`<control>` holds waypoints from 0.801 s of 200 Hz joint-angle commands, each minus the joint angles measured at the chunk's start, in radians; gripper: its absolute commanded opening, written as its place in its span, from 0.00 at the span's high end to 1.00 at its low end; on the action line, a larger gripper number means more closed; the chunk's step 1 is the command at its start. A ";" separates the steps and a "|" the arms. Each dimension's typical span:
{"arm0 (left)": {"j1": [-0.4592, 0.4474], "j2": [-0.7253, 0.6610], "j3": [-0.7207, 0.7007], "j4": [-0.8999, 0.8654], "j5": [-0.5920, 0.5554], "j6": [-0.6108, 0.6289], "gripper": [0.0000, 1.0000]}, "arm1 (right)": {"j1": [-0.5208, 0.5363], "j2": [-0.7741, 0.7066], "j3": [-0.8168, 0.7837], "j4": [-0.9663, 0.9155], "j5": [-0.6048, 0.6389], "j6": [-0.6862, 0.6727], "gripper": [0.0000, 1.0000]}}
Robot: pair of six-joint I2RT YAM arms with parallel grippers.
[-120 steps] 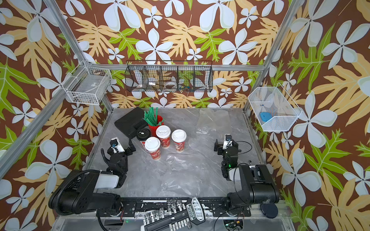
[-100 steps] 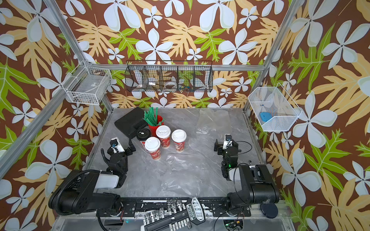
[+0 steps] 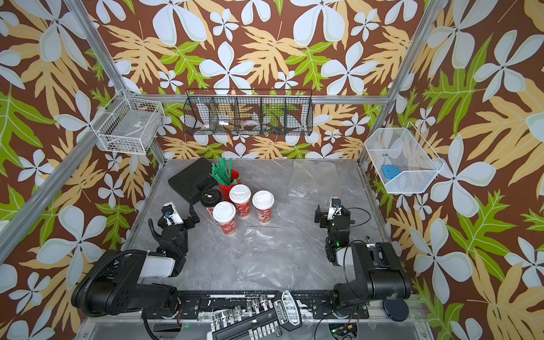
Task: Pack milk tea into plastic carrier bags
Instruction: Pick up the plastic carrier bag from the center of the board.
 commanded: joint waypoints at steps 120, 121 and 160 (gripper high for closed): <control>-0.103 -0.521 0.238 -0.656 -0.003 -0.011 0.17 | 0.008 -0.185 0.327 -0.665 0.063 0.034 0.05; -0.106 -0.527 0.243 -0.665 -0.002 -0.011 0.18 | 0.009 -0.187 0.331 -0.672 0.063 0.036 0.05; -0.285 -0.626 0.473 -1.058 0.016 -0.033 0.24 | 0.065 -0.272 0.432 -0.946 0.119 0.088 0.06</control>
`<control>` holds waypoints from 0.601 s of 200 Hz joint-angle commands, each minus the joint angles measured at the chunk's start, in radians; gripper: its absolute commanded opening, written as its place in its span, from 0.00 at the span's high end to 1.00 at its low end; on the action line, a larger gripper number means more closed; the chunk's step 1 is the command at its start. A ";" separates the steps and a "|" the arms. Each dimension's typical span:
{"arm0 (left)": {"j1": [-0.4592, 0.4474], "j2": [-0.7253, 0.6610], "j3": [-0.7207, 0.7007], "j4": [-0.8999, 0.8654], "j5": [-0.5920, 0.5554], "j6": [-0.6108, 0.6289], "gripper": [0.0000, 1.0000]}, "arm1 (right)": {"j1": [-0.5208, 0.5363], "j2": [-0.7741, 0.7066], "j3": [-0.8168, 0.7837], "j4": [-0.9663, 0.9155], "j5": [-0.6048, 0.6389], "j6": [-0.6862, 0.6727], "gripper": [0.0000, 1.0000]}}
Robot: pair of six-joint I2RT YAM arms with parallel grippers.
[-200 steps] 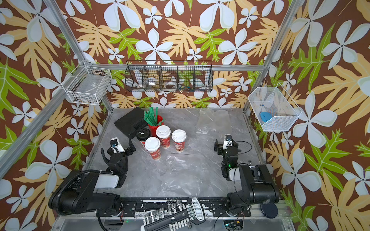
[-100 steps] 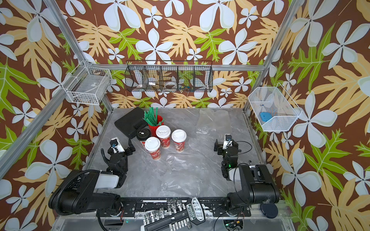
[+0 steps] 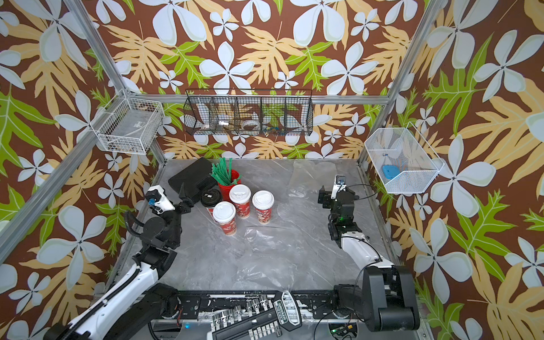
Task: Pack milk tea into plastic carrier bags
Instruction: Pick up the plastic carrier bag from the center of the board.
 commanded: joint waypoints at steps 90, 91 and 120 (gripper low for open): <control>-0.818 0.585 0.742 -0.996 0.091 -0.238 0.33 | 0.069 -0.196 0.203 -0.730 0.226 0.319 0.06; -0.820 0.594 0.748 -1.002 0.097 -0.243 0.33 | 0.069 -0.197 0.204 -0.733 0.230 0.320 0.06; -0.878 0.765 0.842 -1.096 0.214 -0.313 0.36 | 0.067 -0.223 0.228 -0.824 0.345 0.373 0.03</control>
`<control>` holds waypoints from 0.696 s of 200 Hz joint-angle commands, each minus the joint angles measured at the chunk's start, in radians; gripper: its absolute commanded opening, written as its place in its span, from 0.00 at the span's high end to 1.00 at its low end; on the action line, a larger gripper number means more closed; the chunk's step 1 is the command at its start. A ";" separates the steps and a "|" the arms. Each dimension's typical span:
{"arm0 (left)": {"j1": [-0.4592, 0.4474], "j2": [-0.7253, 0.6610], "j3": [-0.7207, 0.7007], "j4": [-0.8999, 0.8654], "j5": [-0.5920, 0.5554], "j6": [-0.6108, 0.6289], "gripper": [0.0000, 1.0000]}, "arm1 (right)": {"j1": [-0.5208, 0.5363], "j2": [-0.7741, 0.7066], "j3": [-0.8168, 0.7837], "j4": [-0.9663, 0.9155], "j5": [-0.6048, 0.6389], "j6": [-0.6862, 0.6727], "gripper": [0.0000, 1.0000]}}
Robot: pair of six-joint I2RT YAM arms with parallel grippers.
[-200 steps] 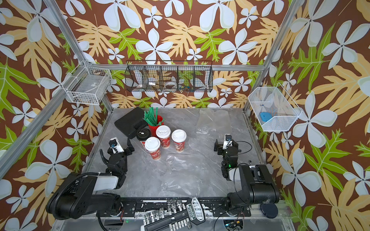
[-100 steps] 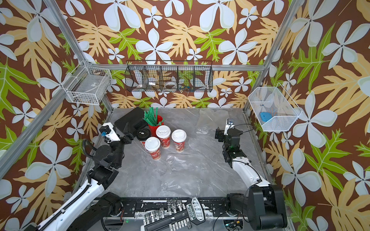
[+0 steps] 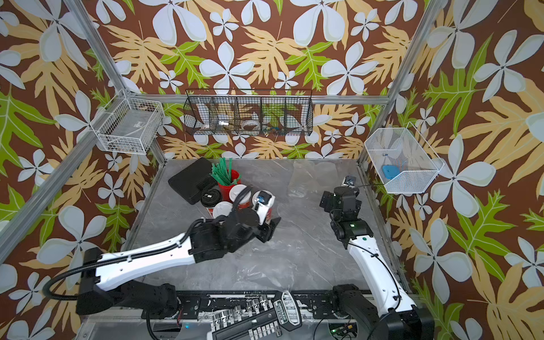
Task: Pack milk tea into plastic carrier bags
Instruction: Pick up the plastic carrier bag from the center of the board.
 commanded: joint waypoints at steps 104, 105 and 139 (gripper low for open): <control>-0.028 0.510 0.319 -0.198 0.471 -0.282 0.35 | -0.200 -0.067 -0.040 -0.080 -0.142 0.110 0.02; -0.028 0.515 0.324 -0.201 0.472 -0.283 0.35 | -0.200 -0.068 -0.040 -0.081 -0.142 0.109 0.02; -0.027 0.647 0.431 -0.307 0.481 -0.302 0.35 | -0.200 -0.087 -0.055 -0.082 -0.170 0.108 0.02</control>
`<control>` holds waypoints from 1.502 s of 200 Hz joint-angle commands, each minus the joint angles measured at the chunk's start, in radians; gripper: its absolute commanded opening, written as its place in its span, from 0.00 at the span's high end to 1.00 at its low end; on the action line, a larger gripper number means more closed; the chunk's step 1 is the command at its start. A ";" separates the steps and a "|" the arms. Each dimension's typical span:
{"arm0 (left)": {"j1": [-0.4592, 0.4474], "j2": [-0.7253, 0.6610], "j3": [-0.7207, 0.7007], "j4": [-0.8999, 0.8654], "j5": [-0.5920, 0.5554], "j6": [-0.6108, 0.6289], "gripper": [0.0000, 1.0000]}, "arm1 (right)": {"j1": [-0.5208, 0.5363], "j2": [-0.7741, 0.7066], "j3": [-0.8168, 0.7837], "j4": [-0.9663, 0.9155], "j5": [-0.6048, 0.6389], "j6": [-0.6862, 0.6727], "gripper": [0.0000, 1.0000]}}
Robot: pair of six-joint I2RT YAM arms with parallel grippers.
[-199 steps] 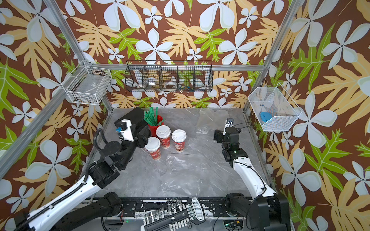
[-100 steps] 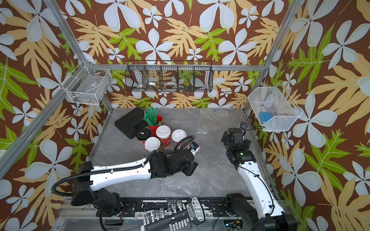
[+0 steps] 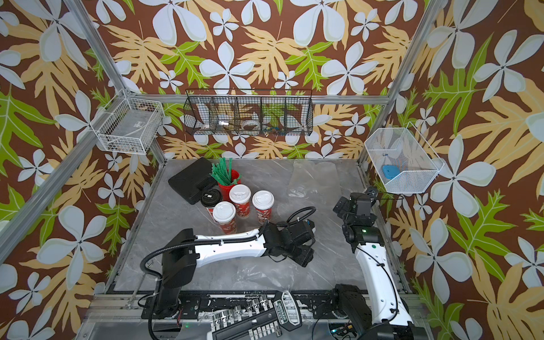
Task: Pack milk tea into plastic carrier bags
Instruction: Pick up the plastic carrier bag from the center of the board.
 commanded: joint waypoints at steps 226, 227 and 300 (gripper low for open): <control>0.041 0.169 0.061 0.021 0.149 -0.150 0.63 | 0.000 -0.096 -0.083 0.027 -0.042 0.026 0.02; 0.041 0.169 0.061 0.022 0.149 -0.151 0.64 | -0.001 -0.097 -0.083 0.027 -0.041 0.026 0.02; 0.055 0.068 0.056 0.028 0.115 -0.148 1.00 | 0.000 -0.108 -0.071 0.001 -0.051 0.012 0.03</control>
